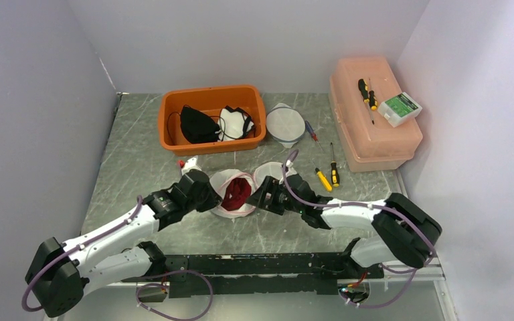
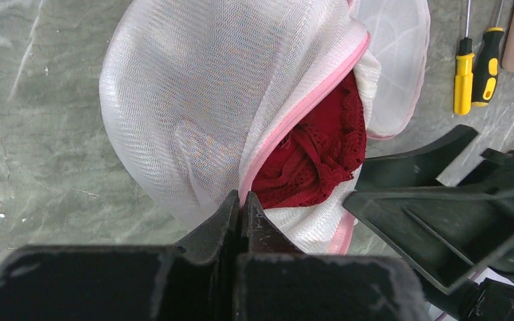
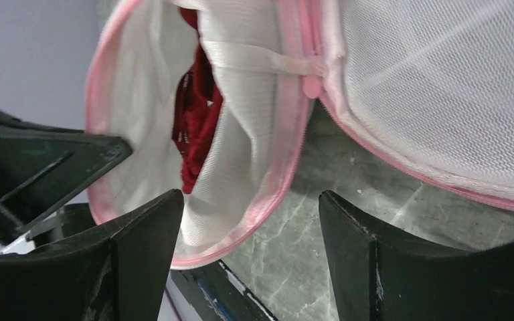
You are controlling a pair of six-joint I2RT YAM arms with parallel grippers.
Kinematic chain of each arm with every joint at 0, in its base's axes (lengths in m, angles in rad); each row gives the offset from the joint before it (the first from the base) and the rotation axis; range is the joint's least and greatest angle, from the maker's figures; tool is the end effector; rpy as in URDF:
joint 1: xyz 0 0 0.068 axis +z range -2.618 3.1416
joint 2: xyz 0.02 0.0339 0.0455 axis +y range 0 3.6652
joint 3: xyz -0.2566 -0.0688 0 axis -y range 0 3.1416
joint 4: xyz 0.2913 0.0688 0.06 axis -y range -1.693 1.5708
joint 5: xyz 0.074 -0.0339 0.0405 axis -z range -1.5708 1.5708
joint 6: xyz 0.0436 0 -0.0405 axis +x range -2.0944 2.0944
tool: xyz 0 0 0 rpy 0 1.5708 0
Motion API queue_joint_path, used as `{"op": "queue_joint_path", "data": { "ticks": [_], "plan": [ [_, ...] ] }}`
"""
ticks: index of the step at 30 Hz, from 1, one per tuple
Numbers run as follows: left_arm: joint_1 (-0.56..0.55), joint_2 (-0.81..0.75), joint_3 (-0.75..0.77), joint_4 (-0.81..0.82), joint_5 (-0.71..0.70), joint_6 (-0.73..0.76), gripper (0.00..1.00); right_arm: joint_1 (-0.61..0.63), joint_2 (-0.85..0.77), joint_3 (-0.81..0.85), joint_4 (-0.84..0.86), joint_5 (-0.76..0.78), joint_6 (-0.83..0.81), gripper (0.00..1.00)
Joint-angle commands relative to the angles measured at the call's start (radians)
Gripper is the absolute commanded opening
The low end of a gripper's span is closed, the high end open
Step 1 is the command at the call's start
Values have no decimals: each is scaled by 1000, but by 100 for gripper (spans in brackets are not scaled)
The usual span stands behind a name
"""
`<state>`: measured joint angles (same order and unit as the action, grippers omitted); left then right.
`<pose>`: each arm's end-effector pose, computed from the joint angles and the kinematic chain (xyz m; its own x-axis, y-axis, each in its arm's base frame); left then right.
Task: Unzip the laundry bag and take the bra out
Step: Adjust the laundry bag at the center of the board.
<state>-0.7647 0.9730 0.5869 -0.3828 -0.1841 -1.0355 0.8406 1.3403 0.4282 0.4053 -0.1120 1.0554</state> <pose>0.1874 -0.1687 0.1902 -0.7597 -0.4429 -0.4761 -0.1328 0.8224 -0.5532 0.1896 0.2191 0.1127 -0.8605 0.3351 -0.3837 -0.1153 0.6055 0.7875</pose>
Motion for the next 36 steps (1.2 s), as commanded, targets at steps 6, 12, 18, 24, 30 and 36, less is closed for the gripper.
{"op": "queue_joint_path", "data": {
  "ticks": [6,12,18,24,30,36],
  "plan": [
    [-6,-36,-20,-30,-21,-19,3,-7,91,-50,236,28,217,73],
    [-6,-48,-40,-37,-26,-26,3,-12,124,-55,312,30,222,48],
    [-6,-55,-50,-46,-34,-24,3,-19,121,-85,407,4,209,56],
    [-6,-54,-59,-44,-27,-29,3,-41,71,-150,406,35,227,58],
    [-6,-59,-61,-46,-27,-32,3,-50,102,-147,421,17,232,44],
    [-6,-63,-58,-53,-25,-34,3,-51,171,-107,480,-28,230,41]
  ]
}}
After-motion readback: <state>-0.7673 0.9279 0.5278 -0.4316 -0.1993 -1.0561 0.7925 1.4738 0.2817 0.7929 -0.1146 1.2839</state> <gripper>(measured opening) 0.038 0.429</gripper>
